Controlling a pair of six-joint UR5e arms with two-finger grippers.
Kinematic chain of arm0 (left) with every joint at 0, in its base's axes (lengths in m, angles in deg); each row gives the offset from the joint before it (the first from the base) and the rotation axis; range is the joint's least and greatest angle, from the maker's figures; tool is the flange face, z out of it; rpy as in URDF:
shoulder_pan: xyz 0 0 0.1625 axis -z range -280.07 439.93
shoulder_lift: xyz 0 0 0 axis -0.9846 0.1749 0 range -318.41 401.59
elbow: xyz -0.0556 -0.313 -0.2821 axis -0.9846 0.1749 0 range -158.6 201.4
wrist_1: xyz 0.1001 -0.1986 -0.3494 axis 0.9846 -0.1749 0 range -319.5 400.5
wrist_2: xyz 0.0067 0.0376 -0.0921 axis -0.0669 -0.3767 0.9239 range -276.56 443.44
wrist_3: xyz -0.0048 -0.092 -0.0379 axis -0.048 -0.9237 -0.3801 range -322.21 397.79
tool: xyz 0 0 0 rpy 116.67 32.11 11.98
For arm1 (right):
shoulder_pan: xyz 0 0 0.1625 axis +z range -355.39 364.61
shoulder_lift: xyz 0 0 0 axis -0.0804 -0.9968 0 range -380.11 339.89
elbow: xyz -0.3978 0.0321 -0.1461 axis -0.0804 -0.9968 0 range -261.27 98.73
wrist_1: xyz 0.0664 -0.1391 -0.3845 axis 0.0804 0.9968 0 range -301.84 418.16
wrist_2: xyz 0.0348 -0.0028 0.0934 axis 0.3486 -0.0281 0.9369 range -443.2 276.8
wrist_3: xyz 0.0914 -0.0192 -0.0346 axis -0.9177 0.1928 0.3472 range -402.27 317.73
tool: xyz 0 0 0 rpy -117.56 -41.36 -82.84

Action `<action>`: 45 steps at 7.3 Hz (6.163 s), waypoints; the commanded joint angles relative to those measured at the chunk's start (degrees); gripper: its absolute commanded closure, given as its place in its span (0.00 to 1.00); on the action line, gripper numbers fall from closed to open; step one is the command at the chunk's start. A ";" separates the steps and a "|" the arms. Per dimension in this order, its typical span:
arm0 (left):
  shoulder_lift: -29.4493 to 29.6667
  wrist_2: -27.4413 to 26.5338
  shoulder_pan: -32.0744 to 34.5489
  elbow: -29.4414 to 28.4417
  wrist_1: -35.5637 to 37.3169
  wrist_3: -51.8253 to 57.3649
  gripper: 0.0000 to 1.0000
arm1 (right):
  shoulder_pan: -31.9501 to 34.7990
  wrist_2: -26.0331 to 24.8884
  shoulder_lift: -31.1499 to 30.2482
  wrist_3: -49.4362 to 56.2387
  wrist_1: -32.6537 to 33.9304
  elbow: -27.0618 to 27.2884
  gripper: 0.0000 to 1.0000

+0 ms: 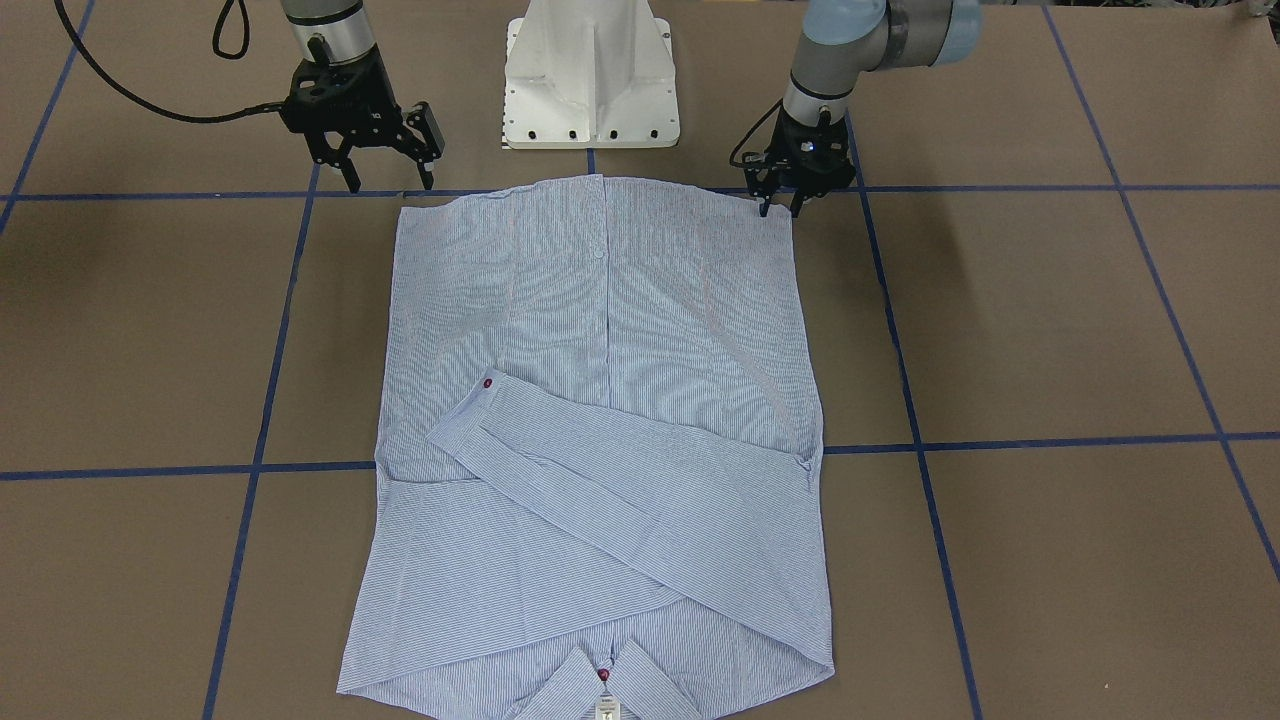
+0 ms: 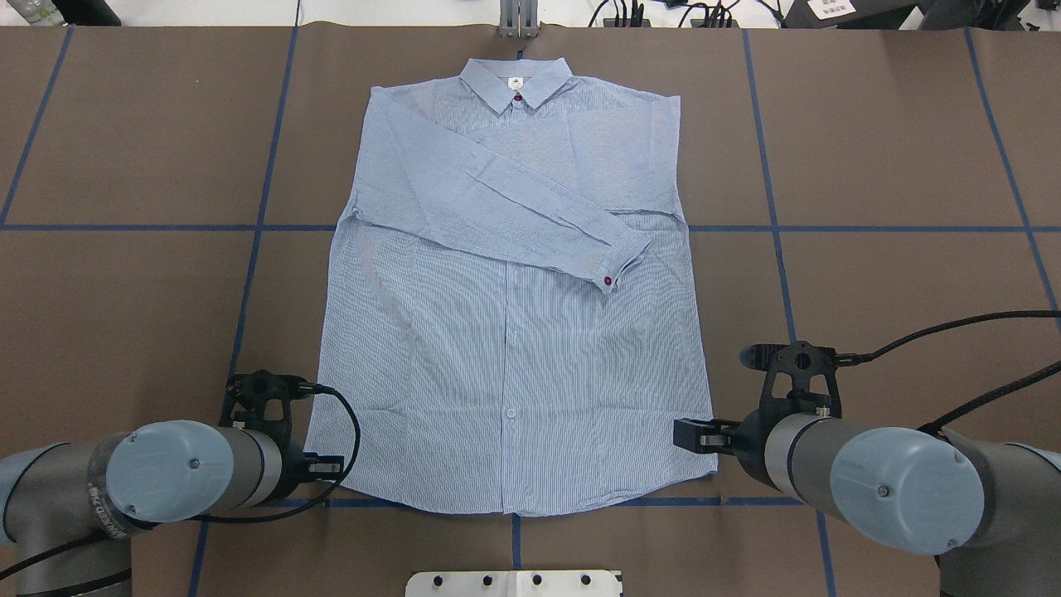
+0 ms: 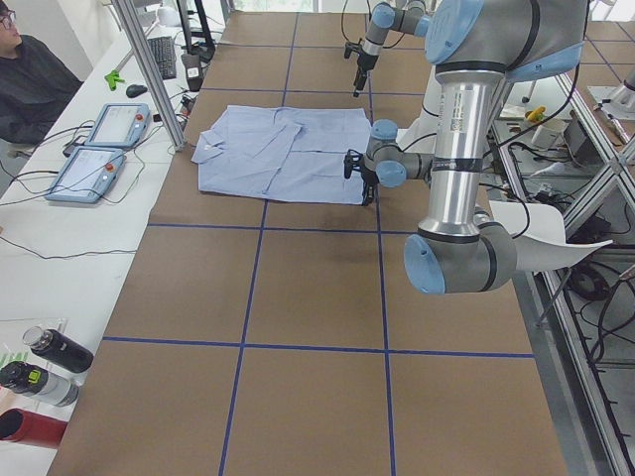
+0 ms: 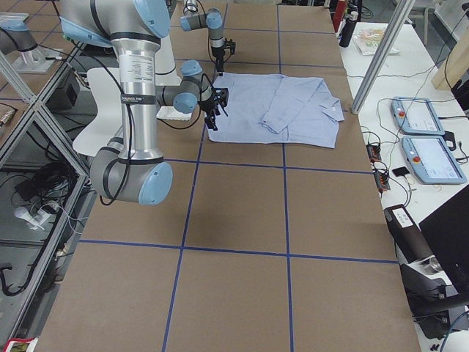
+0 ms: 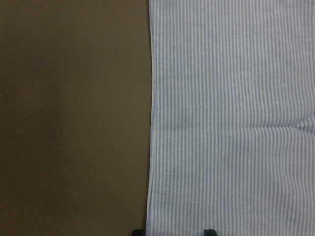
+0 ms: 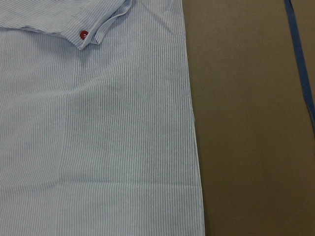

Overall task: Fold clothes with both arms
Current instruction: 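Lower both grippers onto the hem corners nearest the robot, then close both grippers on the hem corners, then lift the hem with both grippers and fold it toward the collar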

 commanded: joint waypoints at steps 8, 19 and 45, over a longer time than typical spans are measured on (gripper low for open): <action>0.65 0.07 0.35 1.19 0.02 -0.59 1.00 | -1.84 0.08 -1.05 -1.84 -2.79 -0.79 0.00; 1.35 -0.28 0.44 3.65 0.55 -0.59 1.00 | -11.43 -14.68 -5.36 -12.75 -15.12 -9.31 0.43; 18.40 3.68 23.99 2.01 20.70 1.78 1.00 | 21.96 3.68 24.87 5.27 14.02 -10.07 1.00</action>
